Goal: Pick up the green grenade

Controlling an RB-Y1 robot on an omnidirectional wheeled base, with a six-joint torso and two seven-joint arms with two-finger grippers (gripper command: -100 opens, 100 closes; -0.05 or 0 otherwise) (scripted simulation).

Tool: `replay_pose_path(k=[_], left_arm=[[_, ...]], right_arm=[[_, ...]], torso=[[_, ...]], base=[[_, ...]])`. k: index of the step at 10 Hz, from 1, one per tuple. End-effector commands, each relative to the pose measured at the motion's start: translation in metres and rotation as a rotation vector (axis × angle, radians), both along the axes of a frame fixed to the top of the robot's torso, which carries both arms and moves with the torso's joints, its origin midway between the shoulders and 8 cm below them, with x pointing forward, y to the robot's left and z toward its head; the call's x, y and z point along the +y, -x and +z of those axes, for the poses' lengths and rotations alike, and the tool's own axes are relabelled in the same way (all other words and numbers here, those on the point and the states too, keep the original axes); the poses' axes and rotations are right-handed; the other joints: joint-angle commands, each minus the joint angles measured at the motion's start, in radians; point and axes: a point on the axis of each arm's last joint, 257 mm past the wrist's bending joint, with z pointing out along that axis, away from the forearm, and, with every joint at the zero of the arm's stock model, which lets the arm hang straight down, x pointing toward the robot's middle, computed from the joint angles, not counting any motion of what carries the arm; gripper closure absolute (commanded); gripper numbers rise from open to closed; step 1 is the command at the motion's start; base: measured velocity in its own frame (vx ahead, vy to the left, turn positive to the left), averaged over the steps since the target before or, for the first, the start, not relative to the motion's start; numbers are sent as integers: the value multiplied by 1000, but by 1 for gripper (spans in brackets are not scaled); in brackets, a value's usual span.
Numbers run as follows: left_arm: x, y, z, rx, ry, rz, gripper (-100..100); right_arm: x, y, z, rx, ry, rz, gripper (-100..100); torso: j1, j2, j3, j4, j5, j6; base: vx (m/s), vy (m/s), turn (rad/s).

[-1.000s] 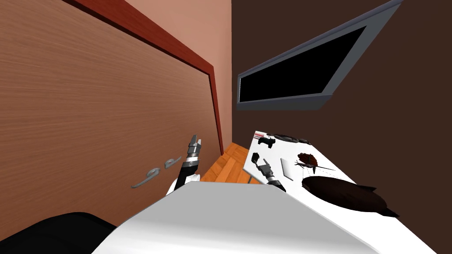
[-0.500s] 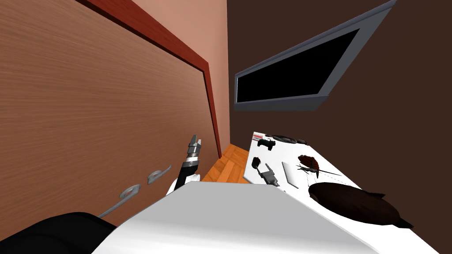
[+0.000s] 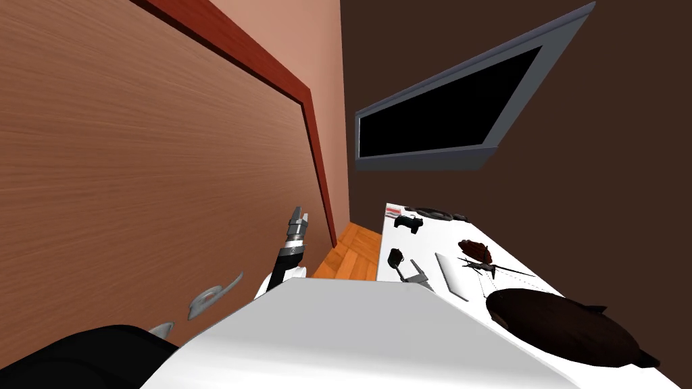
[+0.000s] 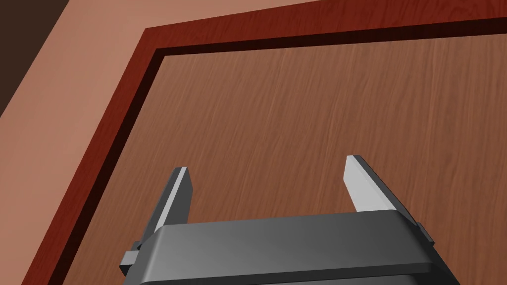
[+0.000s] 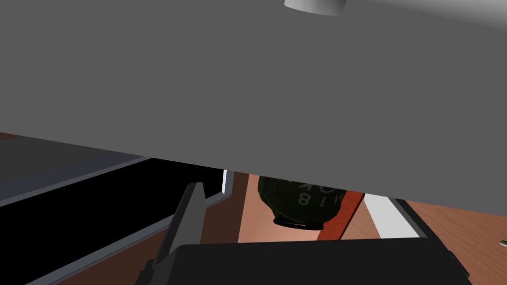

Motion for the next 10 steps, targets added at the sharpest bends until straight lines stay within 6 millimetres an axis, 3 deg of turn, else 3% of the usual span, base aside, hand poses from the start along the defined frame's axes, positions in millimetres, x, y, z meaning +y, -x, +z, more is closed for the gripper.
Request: replay_pose_path(k=[1, 2, 3, 6, 8, 9, 10], left_arm=[[0, 0, 0, 0, 0, 0, 0], [0, 0, 0, 0, 0, 0, 0], [0, 0, 0, 0, 0, 0, 0], [0, 0, 0, 0, 0, 0, 0], [0, 0, 0, 0, 0, 0, 0], [0, 0, 0, 0, 0, 0, 0], [0, 0, 0, 0, 0, 0, 0]], right_arm=[[4, 21, -3, 14, 1, 16, -100], [9, 33, 5, 0, 0, 36, -100], [12, 49, -1, 22, 4, 46, -100], [23, 91, 6, 37, 1, 94, -100], [27, 107, 4, 59, 9, 111, -100], [28, 100, 8, 51, 8, 109, -100], [29, 101, 8, 52, 7, 110, 100]], torso=[[0, 0, 0, 0, 0, 0], [-1, -1, -1, 0, 0, -1], [0, 1, 0, 0, 0, 0], [-1, -4, -3, -1, 0, -1], [-1, -1, -1, -1, 0, -1], [-4, 4, 2, 0, -1, -1], [-4, 8, 4, 1, -1, -1]], base=[[190, 27, -90], [141, 36, -173], [134, 27, -107], [243, 33, -153], [125, 12, -20], [20, -8, 7], [8, -3, -5]])
